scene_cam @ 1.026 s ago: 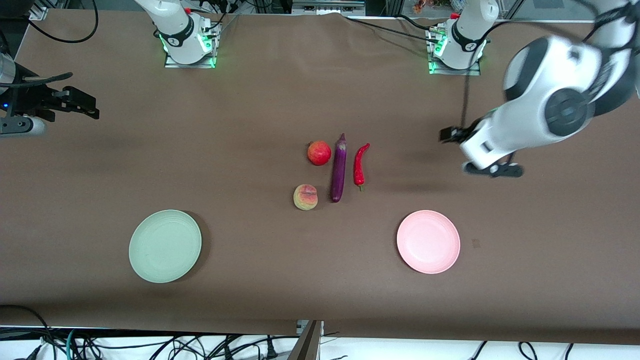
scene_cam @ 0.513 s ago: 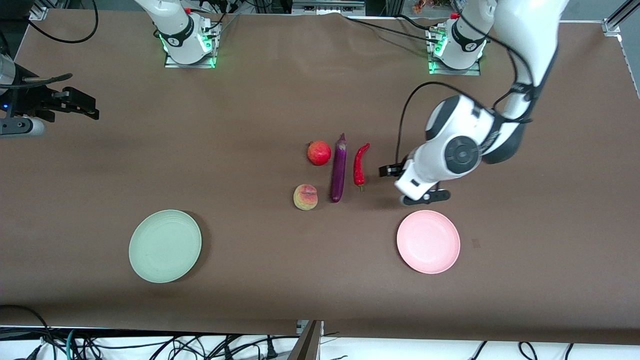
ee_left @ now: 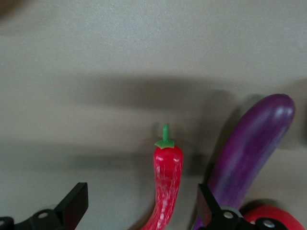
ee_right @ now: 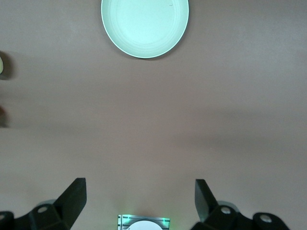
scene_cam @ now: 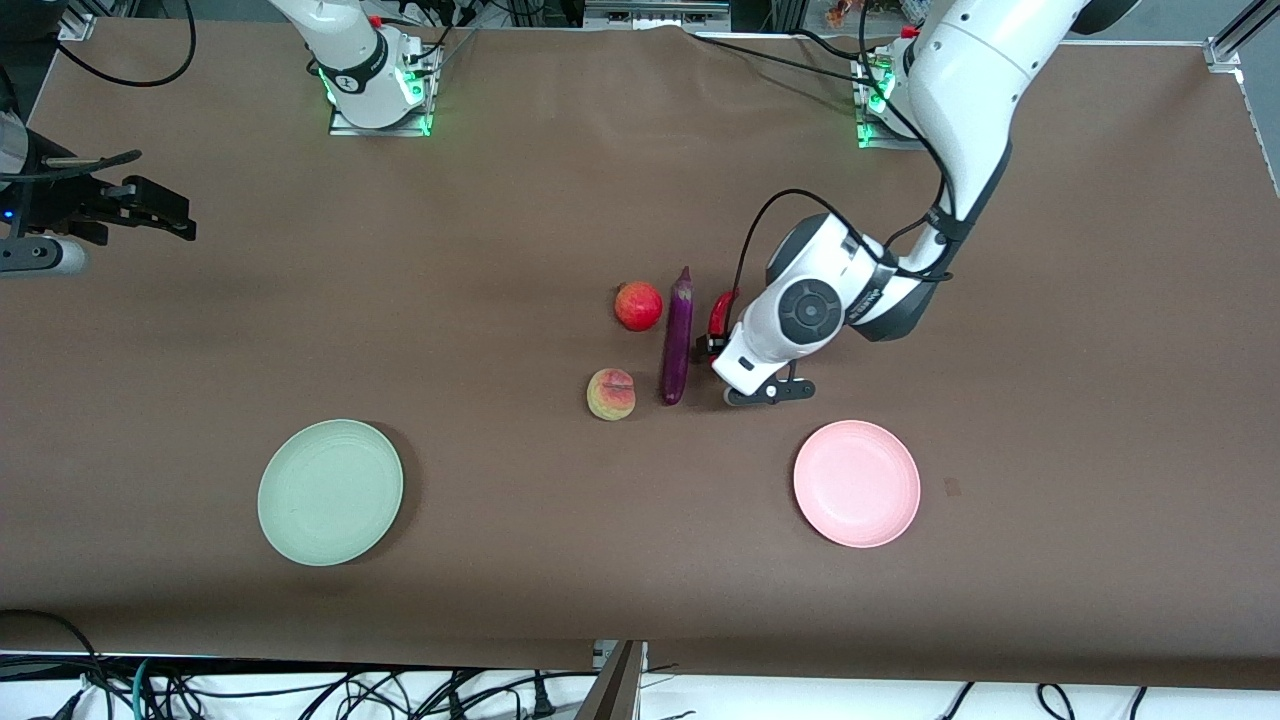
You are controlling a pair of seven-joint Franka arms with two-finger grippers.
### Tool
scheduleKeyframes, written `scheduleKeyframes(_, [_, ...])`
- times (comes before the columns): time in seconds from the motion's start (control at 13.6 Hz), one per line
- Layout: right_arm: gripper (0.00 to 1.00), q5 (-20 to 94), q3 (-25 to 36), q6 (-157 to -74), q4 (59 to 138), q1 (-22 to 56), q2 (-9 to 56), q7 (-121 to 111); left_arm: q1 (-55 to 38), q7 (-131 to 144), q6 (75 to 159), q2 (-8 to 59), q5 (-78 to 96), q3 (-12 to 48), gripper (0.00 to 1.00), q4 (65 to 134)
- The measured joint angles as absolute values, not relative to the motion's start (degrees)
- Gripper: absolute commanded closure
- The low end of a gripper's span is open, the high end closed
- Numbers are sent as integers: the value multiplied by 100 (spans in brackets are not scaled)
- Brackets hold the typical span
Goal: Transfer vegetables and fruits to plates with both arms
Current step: 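Grasp the chili with the left gripper while the right gripper reaches the apple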
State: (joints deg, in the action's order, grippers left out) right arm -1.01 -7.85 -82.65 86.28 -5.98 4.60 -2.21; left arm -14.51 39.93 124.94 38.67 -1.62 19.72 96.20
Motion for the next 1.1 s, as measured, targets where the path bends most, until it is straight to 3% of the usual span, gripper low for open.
scheduleKeyframes(0.29, [0, -94, -830, -8338, 8643, -523, 904, -221, -1649, 4162, 12685, 4055, -226, 1964, 0, 9623])
scheduleKeyframes(0.37, [0, -90, -831, -8385, 8639, -483, 1020, -220, -1665, 4163, 12686, 4074, -244, 1959, 9, 9633])
scheduleKeyframes(0.51, [0, -8, -846, -8560, 8635, -373, 1230, -218, -1675, 4169, 12687, 4132, -418, 1957, 47, 9676])
scheduleKeyframes(0.73, [0, 165, -887, -9218, 8632, -52, 1682, -209, -1717, 4171, 12710, 4242, -475, 1957, 85, 9726])
scheduleKeyframes(0.81, [0, 241, -897, -9482, 8632, 131, 1864, -98, -1724, 4171, 12717, 4252, -475, 1957, 91, 9727])
scheduleKeyframes(1.1, [0, 394, -929, -10786, 8629, 1063, 2614, 1466, -1688, 4167, 12651, 4166, -692, 1919, 93, 9662])
